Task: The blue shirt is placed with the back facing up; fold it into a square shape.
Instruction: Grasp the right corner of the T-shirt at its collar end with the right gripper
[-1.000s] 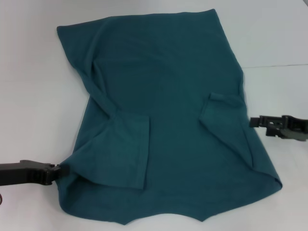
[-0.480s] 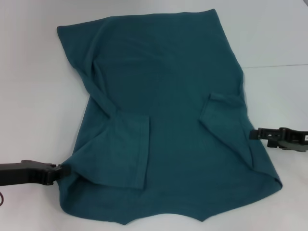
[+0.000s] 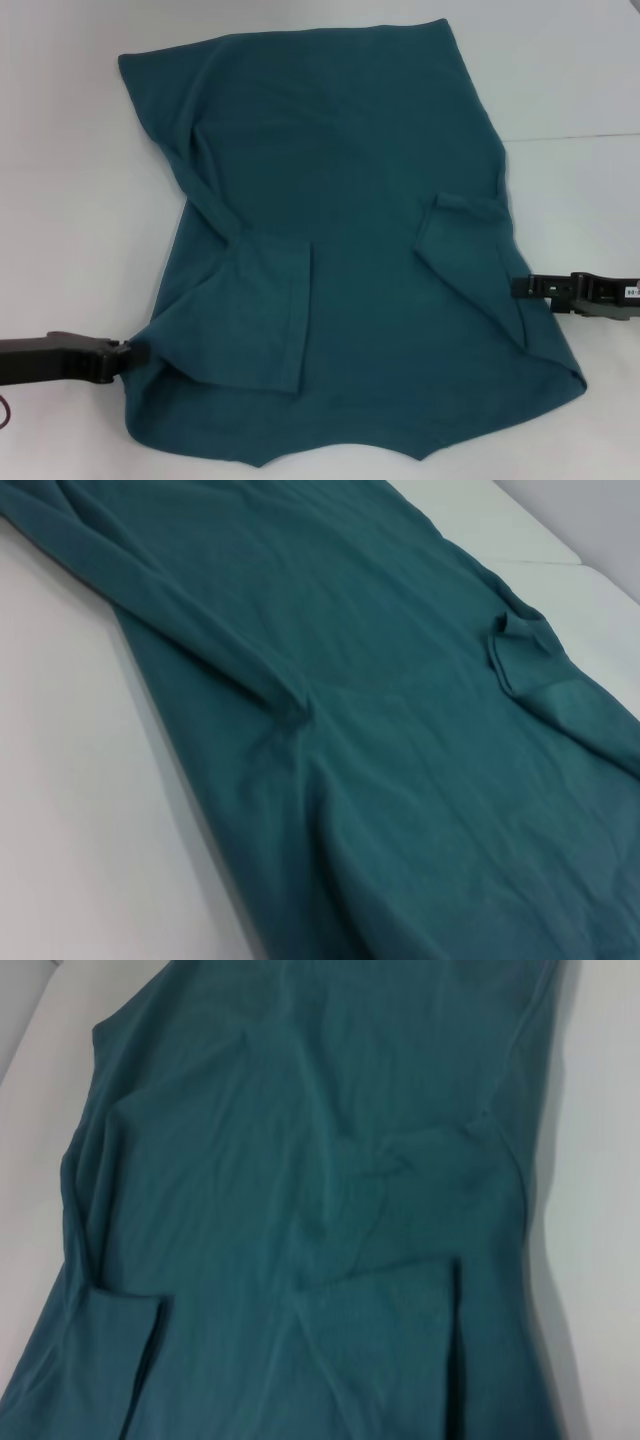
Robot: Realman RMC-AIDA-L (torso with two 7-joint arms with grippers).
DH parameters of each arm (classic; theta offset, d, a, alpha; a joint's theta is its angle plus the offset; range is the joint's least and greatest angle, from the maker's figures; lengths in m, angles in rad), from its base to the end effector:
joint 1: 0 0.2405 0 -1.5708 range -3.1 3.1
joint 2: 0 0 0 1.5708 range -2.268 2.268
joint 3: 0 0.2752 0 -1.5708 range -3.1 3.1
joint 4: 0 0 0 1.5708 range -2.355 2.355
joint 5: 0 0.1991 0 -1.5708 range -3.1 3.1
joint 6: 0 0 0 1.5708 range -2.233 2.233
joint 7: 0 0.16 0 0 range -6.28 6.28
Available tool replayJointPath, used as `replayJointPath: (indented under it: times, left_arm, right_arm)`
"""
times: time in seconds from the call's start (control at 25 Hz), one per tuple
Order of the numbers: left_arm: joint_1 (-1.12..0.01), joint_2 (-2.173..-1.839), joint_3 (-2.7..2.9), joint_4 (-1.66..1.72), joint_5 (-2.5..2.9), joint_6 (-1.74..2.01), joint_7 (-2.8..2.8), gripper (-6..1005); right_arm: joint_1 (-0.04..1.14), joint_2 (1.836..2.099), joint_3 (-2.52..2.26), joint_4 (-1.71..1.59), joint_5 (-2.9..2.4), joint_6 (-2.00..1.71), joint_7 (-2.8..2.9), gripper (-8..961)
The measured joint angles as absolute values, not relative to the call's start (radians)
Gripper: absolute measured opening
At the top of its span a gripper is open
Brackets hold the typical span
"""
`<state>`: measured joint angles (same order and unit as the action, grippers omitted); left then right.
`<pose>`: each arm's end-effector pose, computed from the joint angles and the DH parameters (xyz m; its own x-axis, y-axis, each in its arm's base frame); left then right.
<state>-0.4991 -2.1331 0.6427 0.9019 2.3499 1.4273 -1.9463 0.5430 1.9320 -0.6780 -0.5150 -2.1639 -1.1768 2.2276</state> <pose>-0.3060 0.3413 -0.0121 0.5860 0.7327 0.3461 0.8099 -0.5425 -0.2231 0.3570 0.3683 0.0180 0.1500 -0.8410 -0.5198 -0.9879 -0.1058 -0.1138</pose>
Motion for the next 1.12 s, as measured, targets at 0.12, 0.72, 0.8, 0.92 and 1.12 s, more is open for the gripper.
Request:
replayJointPath:
  times: [0.12,0.72,0.8,0.92,1.12]
  left_arm:
    - [-0.501,-2.134,0.643,0.902,2.350,1.427,-1.946,0]
    - [-0.506,-2.134,0.643,0.900,2.350,1.423,-1.947,0]
    - [-0.506,-2.134,0.643,0.899,2.350,1.421,-1.947,-1]
    - [-0.508,-2.133,0.643,0.893,2.350,1.419,-1.947,-1]
    - [-0.508,-2.134,0.642,0.891,2.350,1.419,-1.947,0]
  right_arm:
    - [0.543,1.933,-0.685,-0.515,-2.166,-1.185,2.228,930]
    - [0.566,1.946,-0.689,-0.517,-2.162,-1.308,2.220,930]
    - [0.575,1.952,-0.689,-0.517,-2.163,-1.325,2.219,930]
    - [0.586,1.957,-0.689,-0.517,-2.165,-1.356,2.219,930]
    - [0.586,1.951,-0.702,-0.517,-2.166,-1.404,2.238,930]
